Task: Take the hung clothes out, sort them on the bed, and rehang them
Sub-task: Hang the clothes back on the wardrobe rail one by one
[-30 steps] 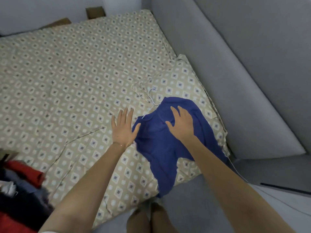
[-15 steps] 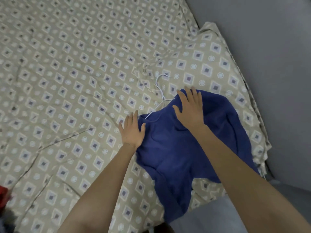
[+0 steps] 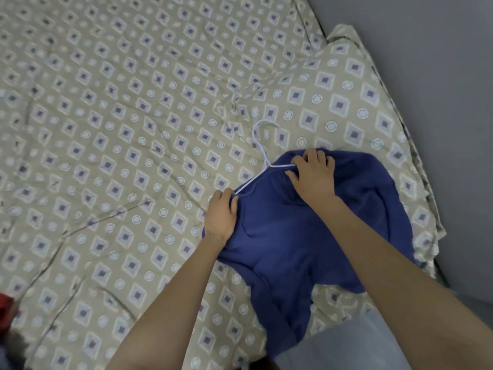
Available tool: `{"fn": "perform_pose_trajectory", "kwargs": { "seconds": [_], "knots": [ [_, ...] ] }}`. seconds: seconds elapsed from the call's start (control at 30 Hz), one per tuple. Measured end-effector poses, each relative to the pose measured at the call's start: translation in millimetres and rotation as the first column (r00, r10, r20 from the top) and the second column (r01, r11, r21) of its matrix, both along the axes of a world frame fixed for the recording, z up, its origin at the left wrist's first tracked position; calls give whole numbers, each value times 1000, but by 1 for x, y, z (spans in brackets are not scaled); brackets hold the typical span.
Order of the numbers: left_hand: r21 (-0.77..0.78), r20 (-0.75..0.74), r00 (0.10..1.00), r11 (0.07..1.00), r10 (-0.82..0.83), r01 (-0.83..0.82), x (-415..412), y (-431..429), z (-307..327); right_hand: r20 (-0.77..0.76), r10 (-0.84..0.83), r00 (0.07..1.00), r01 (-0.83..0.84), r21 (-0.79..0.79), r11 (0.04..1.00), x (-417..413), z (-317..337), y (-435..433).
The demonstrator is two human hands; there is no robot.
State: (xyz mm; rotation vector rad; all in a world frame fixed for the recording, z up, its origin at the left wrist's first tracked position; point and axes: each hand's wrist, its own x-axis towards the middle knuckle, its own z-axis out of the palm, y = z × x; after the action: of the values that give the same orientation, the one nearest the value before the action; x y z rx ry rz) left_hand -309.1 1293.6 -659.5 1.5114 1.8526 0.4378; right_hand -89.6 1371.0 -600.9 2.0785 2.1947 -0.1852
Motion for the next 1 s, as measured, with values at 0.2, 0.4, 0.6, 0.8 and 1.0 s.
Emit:
{"fn": "perform_pose_trajectory", "kwargs": {
  "seconds": [0.2,0.4,0.6,0.8,1.0],
  "knots": [
    [160,-11,994,981,-110,110,-21,-1,93,-342,-167,925,140,-104,985,1,86,-24],
    [231,-69,976,948,-207,217,-30,-9,203,-462,-176,869,194,-8,981,5,187,-52],
    [340,-95,972,910,-216,236,-25,-28,292,-564,-188,804,280,81,956,9,272,-89],
    [440,-105,928,820,-357,366,-25,-40,349,-548,-228,805,397,210,893,14,334,-141],
    [461,-133,842,719,-523,520,-30,-56,392,-556,-268,787,517,356,778,8,381,-211]
  ]
}}
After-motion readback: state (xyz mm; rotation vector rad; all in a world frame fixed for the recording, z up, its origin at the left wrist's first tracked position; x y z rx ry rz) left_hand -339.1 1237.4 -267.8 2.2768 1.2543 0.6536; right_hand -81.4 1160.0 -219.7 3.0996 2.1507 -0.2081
